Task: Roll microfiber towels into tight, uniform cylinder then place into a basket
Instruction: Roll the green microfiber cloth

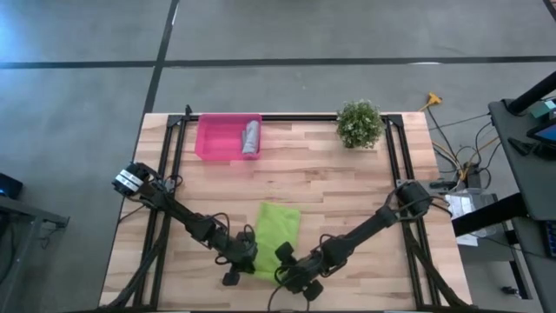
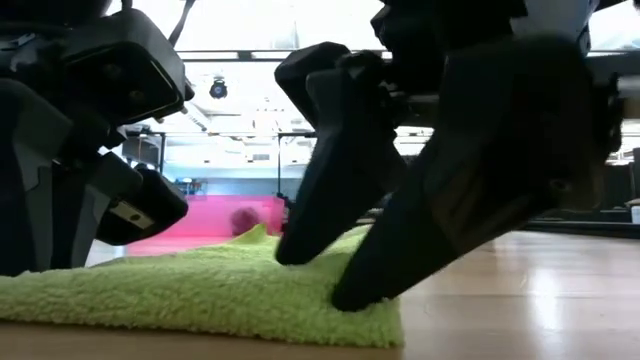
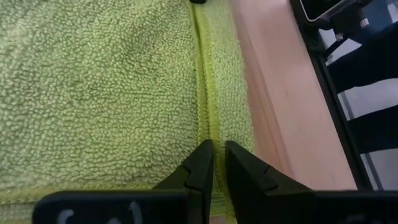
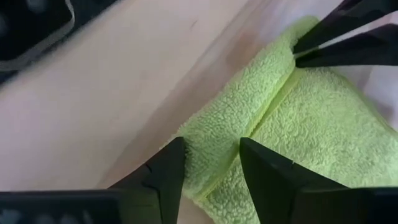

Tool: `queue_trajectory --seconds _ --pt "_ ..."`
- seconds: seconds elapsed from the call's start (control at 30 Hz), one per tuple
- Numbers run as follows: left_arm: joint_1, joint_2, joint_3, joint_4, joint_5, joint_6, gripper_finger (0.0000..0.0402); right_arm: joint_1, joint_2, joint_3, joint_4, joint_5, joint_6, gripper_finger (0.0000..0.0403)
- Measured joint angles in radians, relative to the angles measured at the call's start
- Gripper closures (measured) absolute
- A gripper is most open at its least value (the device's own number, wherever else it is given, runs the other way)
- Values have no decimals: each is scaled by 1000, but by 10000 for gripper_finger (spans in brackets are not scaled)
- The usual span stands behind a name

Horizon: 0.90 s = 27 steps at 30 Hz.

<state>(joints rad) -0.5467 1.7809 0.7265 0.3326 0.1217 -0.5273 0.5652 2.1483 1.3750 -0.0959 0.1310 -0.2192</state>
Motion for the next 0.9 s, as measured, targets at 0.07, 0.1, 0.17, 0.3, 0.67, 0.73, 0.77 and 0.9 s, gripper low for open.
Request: queue_trajectory --seconds 0.07,0.1,0.17,0.3,0.67,0.73,0.77,0.9 --pt "1 0 0 1 0 -17 370 0 -5 -1 -14 2 -25 258" --pt "2 0 0 1 0 -19 370 0 -11 -1 -19 7 -25 261" --pt "2 0 0 1 1 -26 370 3 -25 -2 -23 25 -9 267" --pt "2 0 0 1 0 -58 370 11 -32 2 -18 27 -1 276" --pt "2 0 0 1 0 -69 370 19 6 -3 -9 12 46 294" --pt "2 0 0 1 1 -69 370 19 18 -3 0 2 70 294" --pt "2 0 0 0 1 -69 370 19 27 -3 11 -8 89 293" --pt "2 0 0 0 1 -71 370 22 60 0 29 -29 162 289"
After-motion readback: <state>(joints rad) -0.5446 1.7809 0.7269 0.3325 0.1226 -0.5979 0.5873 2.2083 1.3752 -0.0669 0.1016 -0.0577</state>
